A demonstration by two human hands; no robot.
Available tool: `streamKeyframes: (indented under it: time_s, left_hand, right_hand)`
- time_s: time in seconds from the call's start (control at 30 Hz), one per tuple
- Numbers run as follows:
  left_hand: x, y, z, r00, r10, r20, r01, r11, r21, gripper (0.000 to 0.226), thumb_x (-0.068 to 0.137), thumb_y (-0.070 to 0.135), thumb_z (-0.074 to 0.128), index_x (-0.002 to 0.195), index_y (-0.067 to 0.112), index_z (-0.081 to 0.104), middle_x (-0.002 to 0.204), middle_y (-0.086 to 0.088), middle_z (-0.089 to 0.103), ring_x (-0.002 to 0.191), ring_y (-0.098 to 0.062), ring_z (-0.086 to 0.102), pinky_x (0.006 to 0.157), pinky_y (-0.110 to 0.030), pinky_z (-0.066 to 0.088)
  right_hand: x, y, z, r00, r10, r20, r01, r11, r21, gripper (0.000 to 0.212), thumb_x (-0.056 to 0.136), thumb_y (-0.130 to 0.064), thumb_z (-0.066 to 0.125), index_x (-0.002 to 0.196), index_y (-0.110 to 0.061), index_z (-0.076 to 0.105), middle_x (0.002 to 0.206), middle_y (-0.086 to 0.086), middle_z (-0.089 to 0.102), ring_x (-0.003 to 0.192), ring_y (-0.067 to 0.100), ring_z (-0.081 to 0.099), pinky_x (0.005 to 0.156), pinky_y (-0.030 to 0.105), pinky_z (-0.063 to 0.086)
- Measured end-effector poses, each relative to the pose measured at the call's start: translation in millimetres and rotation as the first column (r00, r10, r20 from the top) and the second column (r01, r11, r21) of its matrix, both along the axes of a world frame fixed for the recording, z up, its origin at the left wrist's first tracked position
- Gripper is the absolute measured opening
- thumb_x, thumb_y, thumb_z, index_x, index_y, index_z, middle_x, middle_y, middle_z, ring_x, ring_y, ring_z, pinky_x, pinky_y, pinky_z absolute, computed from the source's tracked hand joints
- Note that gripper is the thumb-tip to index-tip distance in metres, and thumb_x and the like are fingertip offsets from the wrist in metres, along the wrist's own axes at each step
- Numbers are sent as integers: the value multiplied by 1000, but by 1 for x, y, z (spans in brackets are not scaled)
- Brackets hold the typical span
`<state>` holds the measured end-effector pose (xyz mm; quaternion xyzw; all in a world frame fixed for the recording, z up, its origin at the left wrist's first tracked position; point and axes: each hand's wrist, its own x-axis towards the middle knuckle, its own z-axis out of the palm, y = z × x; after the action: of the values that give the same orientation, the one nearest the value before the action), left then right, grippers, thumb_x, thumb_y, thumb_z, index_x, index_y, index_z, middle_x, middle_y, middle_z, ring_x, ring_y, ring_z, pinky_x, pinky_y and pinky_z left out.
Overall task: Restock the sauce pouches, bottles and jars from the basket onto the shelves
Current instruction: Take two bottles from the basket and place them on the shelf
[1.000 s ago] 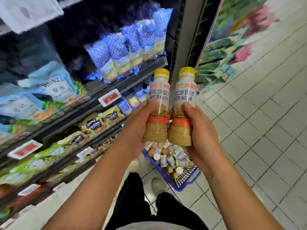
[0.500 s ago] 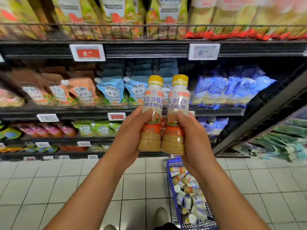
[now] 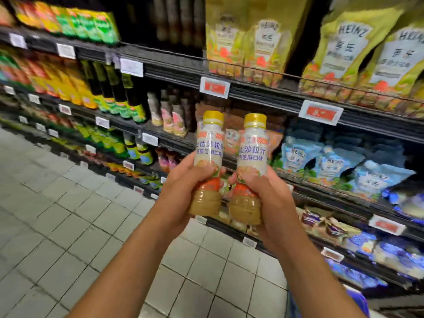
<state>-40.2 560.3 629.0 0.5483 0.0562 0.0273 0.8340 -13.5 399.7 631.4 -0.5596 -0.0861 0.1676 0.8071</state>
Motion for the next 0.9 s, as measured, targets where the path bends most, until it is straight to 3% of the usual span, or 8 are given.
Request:
streamKeyframes:
  time_s: [0.13, 0.3, 0.43, 0.53, 0.7, 0.9]
  left_hand:
    - [-17, 58, 9, 997, 68, 44, -68, 998, 1, 21, 80, 20, 63, 99, 21, 72, 96, -13, 69, 81, -24, 63, 75, -41, 49]
    - [-29, 112, 11, 990, 120, 75, -120, 993, -6, 24, 80, 19, 63, 103, 12, 67, 87, -10, 69, 68, -19, 65, 56, -32, 54]
    - [-26, 145, 9, 987, 132, 95, -132, 991, -4, 35, 80, 22, 66, 110, 4, 63, 94, -17, 67, 73, -25, 63, 64, -39, 54]
    - [-17, 164, 8, 985, 128, 119, -125, 992, -29, 31, 77, 27, 69, 103, 10, 67, 90, -17, 66, 69, -23, 64, 61, -38, 55]
    - [9, 194, 6, 982, 140, 127, -130, 988, -85, 26, 75, 24, 70, 100, 16, 70, 89, -11, 69, 66, -20, 67, 58, -34, 57]
    - [60, 230, 8, 977, 200, 76, -196, 979, -55, 25, 80, 18, 64, 104, 18, 71, 95, -10, 70, 72, -20, 67, 61, -34, 56]
  right_hand:
    - [-3, 62, 6, 997, 74, 7, -74, 997, 12, 38, 79, -25, 66, 111, -3, 60, 84, 6, 72, 63, 18, 65, 52, 30, 53]
    - [-2, 119, 9, 989, 145, 26, -145, 989, 2, 35, 82, -24, 64, 111, -5, 60, 89, 13, 69, 68, 21, 64, 58, 36, 55]
    - [5, 155, 12, 983, 181, 30, -182, 983, 33, 36, 84, -23, 64, 111, -1, 59, 87, 14, 68, 67, 21, 65, 54, 33, 54]
    - [16, 176, 14, 978, 206, 28, -207, 977, 50, 31, 84, -21, 64, 110, -3, 60, 87, 13, 69, 66, 20, 65, 55, 34, 56]
    - [46, 206, 11, 978, 205, 25, -206, 979, 5, 41, 83, -26, 66, 113, 1, 57, 88, 18, 65, 75, 31, 59, 66, 47, 52]
    - [95, 241, 15, 977, 209, 42, -210, 978, 7, 40, 82, -23, 64, 118, -5, 58, 87, 12, 68, 69, 24, 60, 67, 42, 52]
